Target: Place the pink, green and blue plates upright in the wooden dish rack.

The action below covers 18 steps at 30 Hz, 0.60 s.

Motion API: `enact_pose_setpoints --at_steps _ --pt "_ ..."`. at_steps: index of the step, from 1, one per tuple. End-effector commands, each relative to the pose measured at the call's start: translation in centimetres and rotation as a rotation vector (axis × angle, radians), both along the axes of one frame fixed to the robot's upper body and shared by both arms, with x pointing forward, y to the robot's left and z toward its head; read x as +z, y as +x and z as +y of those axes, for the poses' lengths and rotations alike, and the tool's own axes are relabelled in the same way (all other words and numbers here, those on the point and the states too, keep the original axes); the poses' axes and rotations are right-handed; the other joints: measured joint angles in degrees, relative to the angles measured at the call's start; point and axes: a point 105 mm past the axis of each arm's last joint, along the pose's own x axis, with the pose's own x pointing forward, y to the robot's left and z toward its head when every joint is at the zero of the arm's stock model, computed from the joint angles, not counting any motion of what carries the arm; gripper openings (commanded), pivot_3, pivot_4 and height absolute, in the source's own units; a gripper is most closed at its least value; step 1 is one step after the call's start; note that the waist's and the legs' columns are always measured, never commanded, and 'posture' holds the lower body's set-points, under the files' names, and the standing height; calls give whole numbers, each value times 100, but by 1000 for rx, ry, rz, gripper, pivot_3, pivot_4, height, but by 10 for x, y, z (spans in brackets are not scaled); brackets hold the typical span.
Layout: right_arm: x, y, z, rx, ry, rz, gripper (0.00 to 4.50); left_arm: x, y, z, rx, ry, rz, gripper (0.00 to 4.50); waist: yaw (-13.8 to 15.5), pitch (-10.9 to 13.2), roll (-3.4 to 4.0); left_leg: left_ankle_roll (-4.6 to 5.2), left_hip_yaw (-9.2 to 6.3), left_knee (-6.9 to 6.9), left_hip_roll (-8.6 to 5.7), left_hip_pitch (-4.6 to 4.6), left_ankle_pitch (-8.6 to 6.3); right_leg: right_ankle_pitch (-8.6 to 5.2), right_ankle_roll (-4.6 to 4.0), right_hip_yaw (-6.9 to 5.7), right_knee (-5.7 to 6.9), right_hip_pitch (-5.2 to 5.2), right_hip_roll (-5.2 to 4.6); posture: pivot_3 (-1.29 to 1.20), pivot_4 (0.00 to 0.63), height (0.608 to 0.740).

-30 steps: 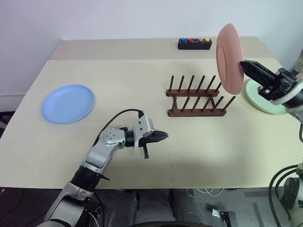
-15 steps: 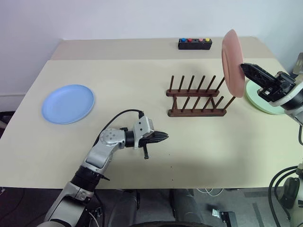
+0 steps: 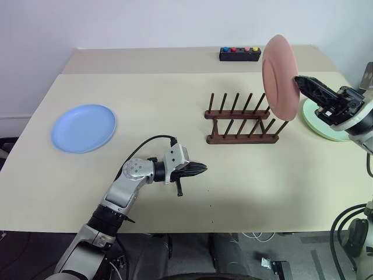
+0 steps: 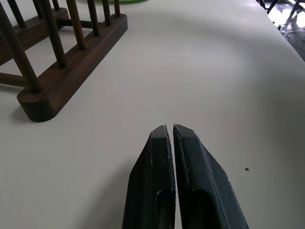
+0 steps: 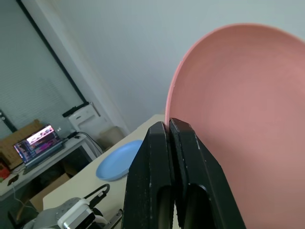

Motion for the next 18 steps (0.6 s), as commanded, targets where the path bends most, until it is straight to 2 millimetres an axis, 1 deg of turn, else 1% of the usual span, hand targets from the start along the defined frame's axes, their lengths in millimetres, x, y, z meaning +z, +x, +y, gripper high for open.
enact_pose_setpoints --at_steps 1,9,18 --pt "15 -7 0 5 4 -66 33 8 0 1 2 -25 -29 140 -2 0 0 0 0 0 0 0 0 0 0 0 0 0 0 0 150 740" --pt "5 1 -10 -39 28 -25 33 8 0 1 3 -22 -31 140 -1 0 0 0 0 0 0 0 0 0 0 0 0 0 0 0 150 740" --pt "3 3 -19 -58 78 -8 33 8 0 2 5 -17 -32 140 -3 0 0 0 0 0 0 0 0 0 0 0 0 0 0 0 150 740"
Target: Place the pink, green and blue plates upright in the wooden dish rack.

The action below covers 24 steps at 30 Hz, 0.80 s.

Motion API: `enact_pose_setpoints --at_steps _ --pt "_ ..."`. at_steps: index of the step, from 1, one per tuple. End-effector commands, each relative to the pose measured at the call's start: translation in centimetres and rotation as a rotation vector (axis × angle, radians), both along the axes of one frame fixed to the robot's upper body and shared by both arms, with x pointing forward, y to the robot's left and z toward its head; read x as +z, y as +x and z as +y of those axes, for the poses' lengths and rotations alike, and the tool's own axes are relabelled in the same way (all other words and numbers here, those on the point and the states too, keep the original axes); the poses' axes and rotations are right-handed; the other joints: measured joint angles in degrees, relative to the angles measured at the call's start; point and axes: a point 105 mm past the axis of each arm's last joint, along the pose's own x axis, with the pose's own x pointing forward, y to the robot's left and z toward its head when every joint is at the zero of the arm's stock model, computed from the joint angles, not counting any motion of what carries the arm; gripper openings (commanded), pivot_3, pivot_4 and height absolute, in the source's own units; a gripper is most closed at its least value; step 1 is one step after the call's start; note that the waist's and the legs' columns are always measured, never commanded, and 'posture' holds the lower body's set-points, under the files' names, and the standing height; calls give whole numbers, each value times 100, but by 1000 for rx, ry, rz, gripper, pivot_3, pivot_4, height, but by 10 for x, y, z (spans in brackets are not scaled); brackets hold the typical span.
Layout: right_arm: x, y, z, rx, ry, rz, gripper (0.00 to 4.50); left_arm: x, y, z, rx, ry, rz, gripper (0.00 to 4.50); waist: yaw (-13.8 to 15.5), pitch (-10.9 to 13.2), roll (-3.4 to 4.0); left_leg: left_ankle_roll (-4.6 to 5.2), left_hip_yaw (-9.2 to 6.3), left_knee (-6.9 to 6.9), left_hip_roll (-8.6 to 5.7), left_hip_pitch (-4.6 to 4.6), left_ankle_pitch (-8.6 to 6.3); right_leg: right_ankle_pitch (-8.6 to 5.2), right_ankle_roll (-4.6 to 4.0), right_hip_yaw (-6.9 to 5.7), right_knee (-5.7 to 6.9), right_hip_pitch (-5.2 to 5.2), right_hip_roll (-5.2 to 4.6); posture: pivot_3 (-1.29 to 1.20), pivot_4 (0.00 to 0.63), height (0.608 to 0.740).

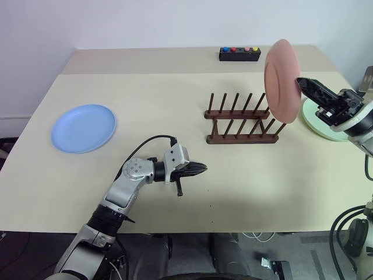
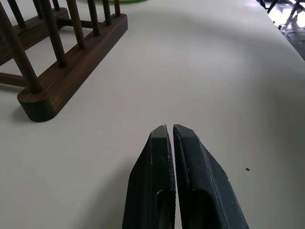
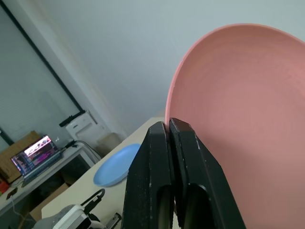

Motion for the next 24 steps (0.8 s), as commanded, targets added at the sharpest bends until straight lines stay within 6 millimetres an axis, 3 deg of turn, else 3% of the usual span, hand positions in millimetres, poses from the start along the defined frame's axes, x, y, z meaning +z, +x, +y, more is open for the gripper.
enact_pose_setpoints --at_steps 1,13,16,23,24 --pt "10 -4 -8 -18 38 -44 33 8 0 2 2 -18 -32 140 -1 0 0 0 0 0 0 0 0 0 0 0 0 0 0 0 150 740" --pt "3 -1 -18 -48 88 -8 33 8 0 1 2 -14 -36 140 -1 0 0 0 0 0 0 0 0 0 0 0 0 0 0 0 150 740" --pt "1 -1 -19 -54 88 -3 909 8 1 1 3 -14 -36 140 -1 0 0 0 0 0 0 0 0 0 0 0 1 0 0 0 150 740" --pt "-1 1 -31 -140 59 -18 4330 7 0 1 4 -14 -34 140 -3 0 1 0 1 0 0 0 0 0 0 0 1 0 0 0 150 740" --pt "0 2 -35 -181 35 -28 4330 7 1 2 5 -14 -34 140 -3 0 1 0 1 0 0 0 0 0 0 0 1 0 0 0 150 740"
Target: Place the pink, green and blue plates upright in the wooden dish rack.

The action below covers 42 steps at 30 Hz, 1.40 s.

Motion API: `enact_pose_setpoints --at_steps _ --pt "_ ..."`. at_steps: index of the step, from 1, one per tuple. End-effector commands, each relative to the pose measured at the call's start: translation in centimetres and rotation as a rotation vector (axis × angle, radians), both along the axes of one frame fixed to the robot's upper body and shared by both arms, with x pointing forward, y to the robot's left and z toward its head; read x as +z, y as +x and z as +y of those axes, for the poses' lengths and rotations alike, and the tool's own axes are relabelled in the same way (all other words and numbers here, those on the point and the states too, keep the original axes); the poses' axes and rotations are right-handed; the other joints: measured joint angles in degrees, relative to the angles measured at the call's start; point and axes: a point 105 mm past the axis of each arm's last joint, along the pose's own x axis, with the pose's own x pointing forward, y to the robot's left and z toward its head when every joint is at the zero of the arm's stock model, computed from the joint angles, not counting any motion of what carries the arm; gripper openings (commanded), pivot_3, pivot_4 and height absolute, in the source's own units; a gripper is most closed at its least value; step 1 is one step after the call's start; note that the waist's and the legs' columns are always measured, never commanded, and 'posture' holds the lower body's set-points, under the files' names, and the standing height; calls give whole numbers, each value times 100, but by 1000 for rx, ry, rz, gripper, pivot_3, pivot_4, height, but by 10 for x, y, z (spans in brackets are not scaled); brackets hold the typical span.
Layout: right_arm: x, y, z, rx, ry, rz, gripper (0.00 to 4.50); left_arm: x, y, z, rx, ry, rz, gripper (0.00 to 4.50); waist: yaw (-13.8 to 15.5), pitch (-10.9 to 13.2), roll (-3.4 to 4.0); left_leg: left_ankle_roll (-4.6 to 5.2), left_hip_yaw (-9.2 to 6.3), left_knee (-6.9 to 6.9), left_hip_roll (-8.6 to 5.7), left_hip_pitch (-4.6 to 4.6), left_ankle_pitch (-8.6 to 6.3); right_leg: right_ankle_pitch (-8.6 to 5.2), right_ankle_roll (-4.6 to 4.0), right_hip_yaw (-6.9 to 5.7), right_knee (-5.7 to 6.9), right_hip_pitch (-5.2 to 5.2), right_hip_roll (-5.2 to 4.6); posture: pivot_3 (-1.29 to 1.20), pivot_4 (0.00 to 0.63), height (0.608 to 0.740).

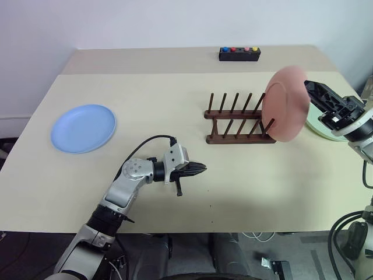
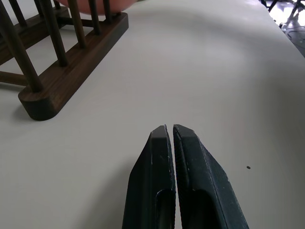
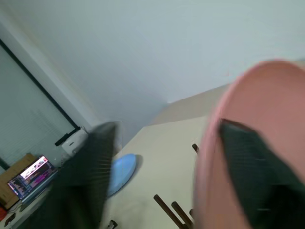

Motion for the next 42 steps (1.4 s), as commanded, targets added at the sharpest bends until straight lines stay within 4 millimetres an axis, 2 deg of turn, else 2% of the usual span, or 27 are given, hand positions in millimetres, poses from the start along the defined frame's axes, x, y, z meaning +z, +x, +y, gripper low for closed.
enact_pose_setpoints --at_steps 1,4,7,10,14,18,20,22,29,34,37,42 --pt "13 -1 -21 -150 -71 -82 4330 7 0 1 3 -17 -33 140 -1 0 0 0 0 0 0 0 0 0 0 0 0 0 0 0 150 740" --pt "14 3 -38 -303 -183 -108 4330 8 0 2 7 -18 -33 140 -2 0 0 0 0 0 0 0 0 0 0 0 0 0 0 0 150 740" --pt "6 0 -47 -420 -399 -136 4330 7 -1 3 9 -17 -31 140 14 0 1 0 0 0 0 0 0 0 0 -1 0 0 0 0 150 740" --pt "-11 -7 -49 -464 -649 -158 4330 7 -2 4 10 -17 -29 140 2 -1 1 0 1 -2 -1 0 0 0 1 0 0 -2 0 0 150 740" --pt "-17 -18 -58 -489 -766 -164 4330 7 -2 4 6 -15 -26 140 -25 -3 6 0 5 2 -1 0 0 0 1 2 1 -1 0 0 150 740" --pt "-50 -22 -71 -481 -1049 -80 4330 7 -1 2 -3 -14 -26 140 -14 -3 6 0 7 3 0 2 0 -1 1 3 1 0 0 0 150 740" --pt "-73 -14 -87 -525 -1222 -2 4330 8 -1 1 -9 -15 -27 140 -26 -4 5 0 7 5 0 2 0 -1 1 3 0 3 0 0 150 740" --pt "-86 -7 -98 -566 -1316 40 4330 8 -1 0 -14 -16 -27 140 -31 -4 6 0 10 5 0 5 0 0 1 4 0 4 0 0 150 740" --pt "-118 20 -119 -642 -1504 101 4330 9 -2 -1 -19 -19 -29 140 -30 -3 18 -1 13 3 0 6 0 0 0 7 1 1 0 0 150 740" --pt "-130 33 -134 -701 -1571 152 4330 8 -3 1 -12 -18 -29 140 -27 -3 17 -1 13 3 0 6 1 0 -1 7 0 3 0 0 150 740" --pt "-136 36 -135 -693 -1565 179 3458 8 -3 3 -1 -16 -30 140 -28 -3 16 -1 11 4 -1 7 1 0 -1 7 -1 6 0 0 150 740" --pt "-140 36 -137 -698 -1563 187 887 8 -5 5 10 -14 -29 140 -23 -3 16 -1 10 4 -1 7 1 0 -1 7 -1 8 0 0 150 740"
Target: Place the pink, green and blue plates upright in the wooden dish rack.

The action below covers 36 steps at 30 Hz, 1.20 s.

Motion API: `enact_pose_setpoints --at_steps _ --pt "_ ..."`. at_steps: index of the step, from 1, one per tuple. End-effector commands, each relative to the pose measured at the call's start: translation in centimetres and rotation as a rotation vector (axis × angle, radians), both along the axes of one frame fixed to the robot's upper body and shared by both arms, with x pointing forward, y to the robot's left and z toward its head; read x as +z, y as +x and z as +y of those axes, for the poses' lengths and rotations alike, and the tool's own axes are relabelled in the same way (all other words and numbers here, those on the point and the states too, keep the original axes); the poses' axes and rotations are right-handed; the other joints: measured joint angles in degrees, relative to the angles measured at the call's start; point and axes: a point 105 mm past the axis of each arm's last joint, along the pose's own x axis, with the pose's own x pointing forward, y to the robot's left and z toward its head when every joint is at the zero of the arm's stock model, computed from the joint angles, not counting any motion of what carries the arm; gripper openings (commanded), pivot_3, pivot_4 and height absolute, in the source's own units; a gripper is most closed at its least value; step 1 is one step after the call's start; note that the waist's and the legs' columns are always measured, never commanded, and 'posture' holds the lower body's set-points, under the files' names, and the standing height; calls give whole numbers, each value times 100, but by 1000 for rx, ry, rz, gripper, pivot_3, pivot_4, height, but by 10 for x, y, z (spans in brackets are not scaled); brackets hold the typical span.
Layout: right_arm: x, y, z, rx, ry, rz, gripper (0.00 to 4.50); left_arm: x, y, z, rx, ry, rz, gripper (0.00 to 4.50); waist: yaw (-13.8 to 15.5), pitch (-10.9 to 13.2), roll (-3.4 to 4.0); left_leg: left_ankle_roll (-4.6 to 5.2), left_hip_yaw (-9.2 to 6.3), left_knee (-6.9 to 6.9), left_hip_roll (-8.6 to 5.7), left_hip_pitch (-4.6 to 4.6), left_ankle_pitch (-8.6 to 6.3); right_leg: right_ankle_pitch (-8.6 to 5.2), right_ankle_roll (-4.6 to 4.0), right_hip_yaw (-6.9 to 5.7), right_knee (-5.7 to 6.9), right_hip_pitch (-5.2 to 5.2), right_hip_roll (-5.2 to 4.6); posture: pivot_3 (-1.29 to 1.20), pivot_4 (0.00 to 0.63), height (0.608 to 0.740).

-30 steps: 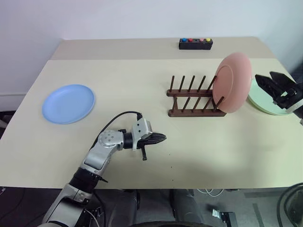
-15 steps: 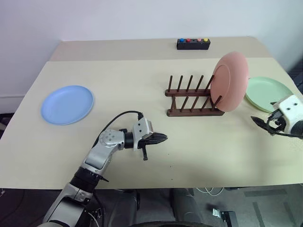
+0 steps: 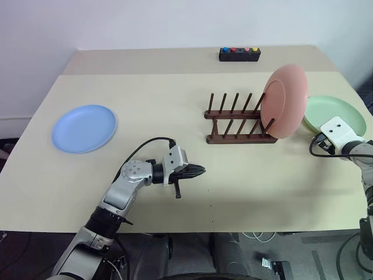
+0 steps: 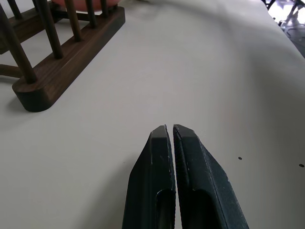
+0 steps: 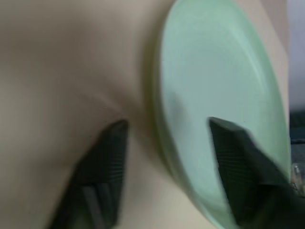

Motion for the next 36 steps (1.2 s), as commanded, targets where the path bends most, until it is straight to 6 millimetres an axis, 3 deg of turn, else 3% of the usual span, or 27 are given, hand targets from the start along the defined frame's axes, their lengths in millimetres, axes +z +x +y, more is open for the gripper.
enact_pose_setpoints --at_steps 1,2,6,10,12,15,18,20,22,24,29,32,36 --pt "-2 -3 -6 -22 -11 -3 386 10 -1 2 9 -21 -34 140 -4 0 0 0 0 -1 0 0 0 0 0 0 0 0 0 0 150 740" --pt "-2 -4 -7 -24 -13 -7 68 10 -1 2 9 -21 -34 140 -9 -1 2 0 -1 -1 0 0 0 0 0 0 0 0 0 0 150 740" --pt "1 -5 -6 -9 -38 -44 68 11 -1 2 9 -20 -36 140 -13 0 -1 0 0 -2 0 3 0 0 0 0 0 1 1 0 150 740" --pt "13 -7 -6 23 -169 -101 68 12 0 3 10 -18 -39 140 -15 0 0 0 0 -2 0 3 0 0 0 0 1 0 1 0 150 740" --pt "29 -9 -5 54 -274 -165 68 13 2 3 18 -24 -43 140 -6 -1 4 0 0 -2 0 3 0 0 0 1 1 -1 1 0 150 740" --pt "69 -12 10 129 -411 -308 68 14 3 4 26 -28 -44 140 -7 0 18 0 0 -3 -2 -2 0 0 0 3 2 -8 0 0 150 740" --pt "105 -17 27 166 -445 -436 68 13 3 4 25 -27 -42 140 -74 -2 23 0 1 -5 -1 -2 0 0 0 4 4 -10 1 0 150 740" --pt "118 -19 35 175 -462 -470 68 13 4 4 25 -26 -41 140 -117 -1 21 0 -1 -5 -1 -2 0 -1 1 3 5 -8 1 0 150 740" --pt "149 -24 53 223 -494 -553 68 13 5 3 22 -26 -40 140 -123 -1 20 0 -1 -3 -1 -1 0 0 1 3 4 -5 1 0 150 740" --pt "182 -29 85 327 -528 -650 68 13 6 2 20 -27 -41 140 -138 -1 26 1 0 -4 -1 -1 0 0 1 3 5 -7 0 0 150 740" --pt "219 -40 143 521 -507 -768 68 13 7 1 20 -30 -44 140 -135 1 25 0 -1 -4 0 0 0 0 1 2 4 -5 1 0 150 740" --pt "226 -46 173 653 -416 -792 68 12 7 2 24 -31 -44 140 -123 2 21 1 -3 -4 0 -2 0 0 1 1 3 -6 -1 0 150 740" --pt "224 -61 223 887 -33 -780 68 12 6 4 30 -30 -45 140 -126 4 13 1 -7 -3 1 -3 0 0 1 0 3 -4 -1 0 150 740"
